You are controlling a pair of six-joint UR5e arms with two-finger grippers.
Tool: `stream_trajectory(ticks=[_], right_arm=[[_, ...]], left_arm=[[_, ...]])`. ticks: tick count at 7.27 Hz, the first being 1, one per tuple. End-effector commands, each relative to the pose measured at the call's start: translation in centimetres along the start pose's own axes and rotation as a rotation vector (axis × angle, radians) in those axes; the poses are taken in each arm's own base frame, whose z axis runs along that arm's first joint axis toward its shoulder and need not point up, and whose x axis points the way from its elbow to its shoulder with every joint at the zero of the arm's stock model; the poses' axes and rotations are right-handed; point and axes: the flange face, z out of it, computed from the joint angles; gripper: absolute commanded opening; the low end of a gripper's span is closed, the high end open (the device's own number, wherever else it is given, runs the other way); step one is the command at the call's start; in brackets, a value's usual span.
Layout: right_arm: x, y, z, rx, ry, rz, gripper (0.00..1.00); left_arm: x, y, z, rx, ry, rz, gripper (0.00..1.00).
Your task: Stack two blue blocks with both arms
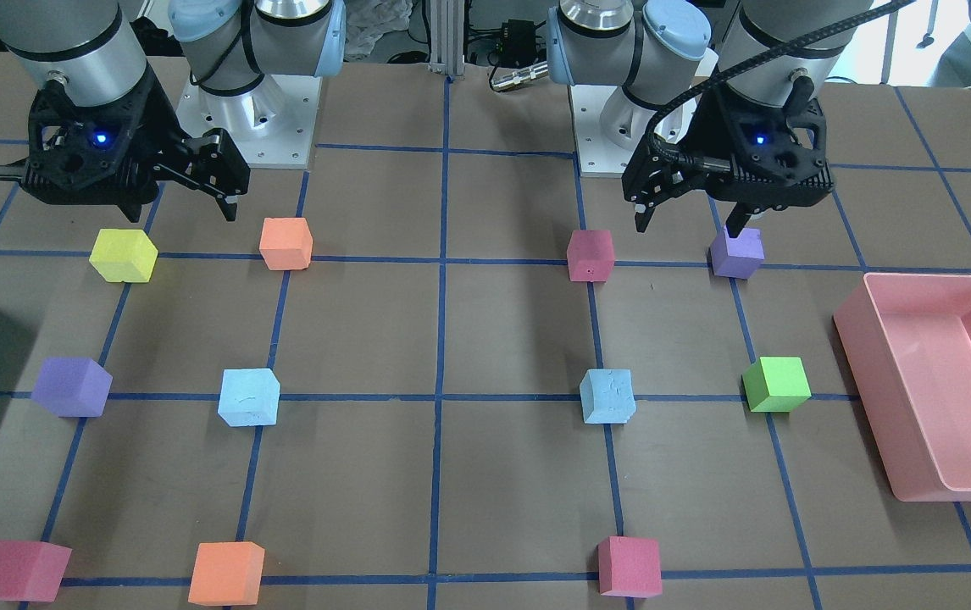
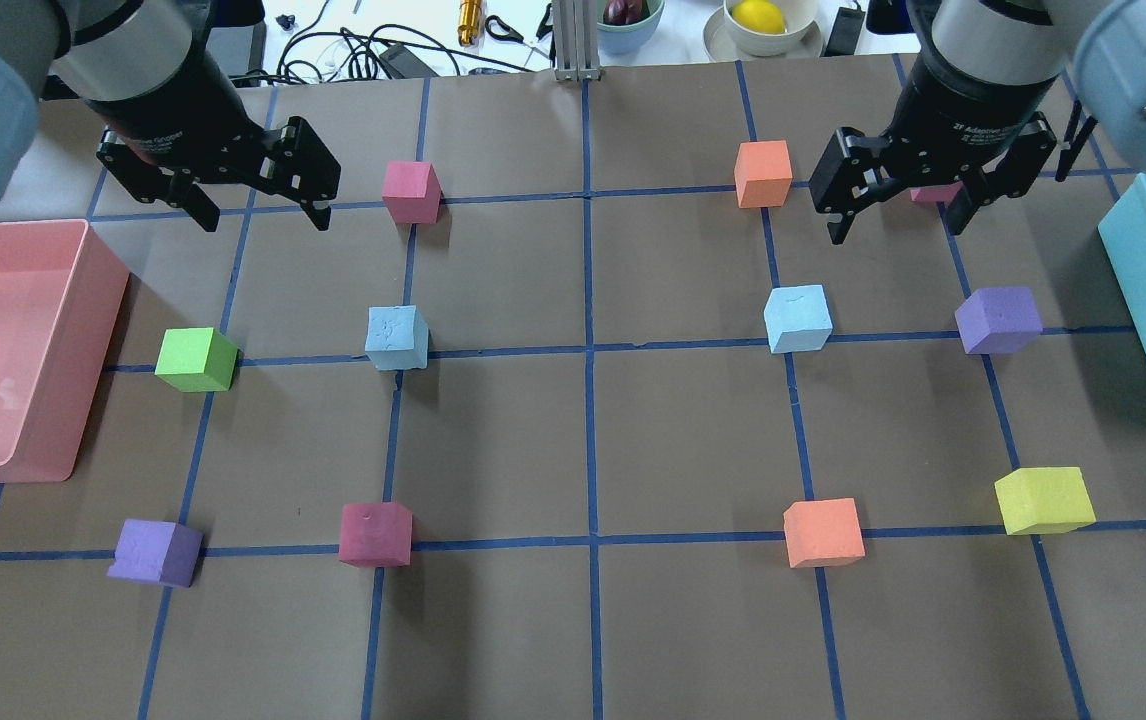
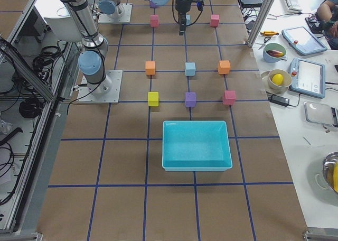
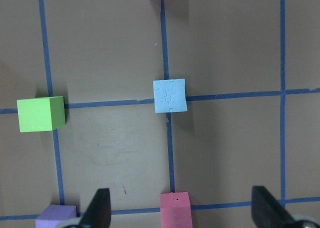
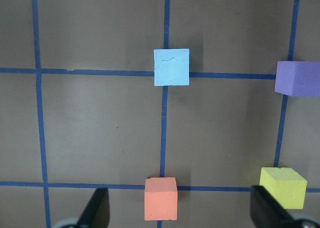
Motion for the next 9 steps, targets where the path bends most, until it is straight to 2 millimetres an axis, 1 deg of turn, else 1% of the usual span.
stream_trajectory(ticks=[1, 3, 4, 5, 6, 7, 8, 9], right_arm=[[0.1, 0.0, 0.0, -0.003, 0.000, 0.001, 1.00], [0.0, 0.0, -0.1, 0.002, 0.002, -0.002, 1.00], [-0.1, -0.2, -0.1, 0.008, 0.002, -0.006, 1.00], [0.1, -0.7, 1.1, -0.011, 0.006, -0.005, 1.00], [0.0, -2.2, 3.2, -0.049, -0.012, -0.007, 1.00], [0.2, -5.3, 6.1, -0.032, -0.001, 0.007, 1.00], [0.4, -8.2, 9.7, -0.020, 0.001, -0.007, 1.00], [0.5, -10.4, 13.3, -0.011, 0.001, -0.010, 1.00]], left_arm=[[0.0, 0.0, 0.1, -0.003, 0.000, 0.000, 1.00], [0.0, 0.0, 0.5, -0.017, -0.002, 0.006, 1.00], [-0.1, 0.3, 1.3, -0.031, -0.006, 0.009, 1.00], [0.0, -0.6, 3.9, -0.064, 0.006, -0.013, 1.00], [-0.1, -1.4, 9.0, -0.099, 0.012, -0.021, 1.00], [0.0, -1.4, 13.1, -0.054, 0.007, -0.022, 1.00], [0.1, -1.5, 15.0, 0.030, 0.006, -0.035, 1.00], [0.0, -1.5, 17.7, 0.005, 0.008, -0.044, 1.00]])
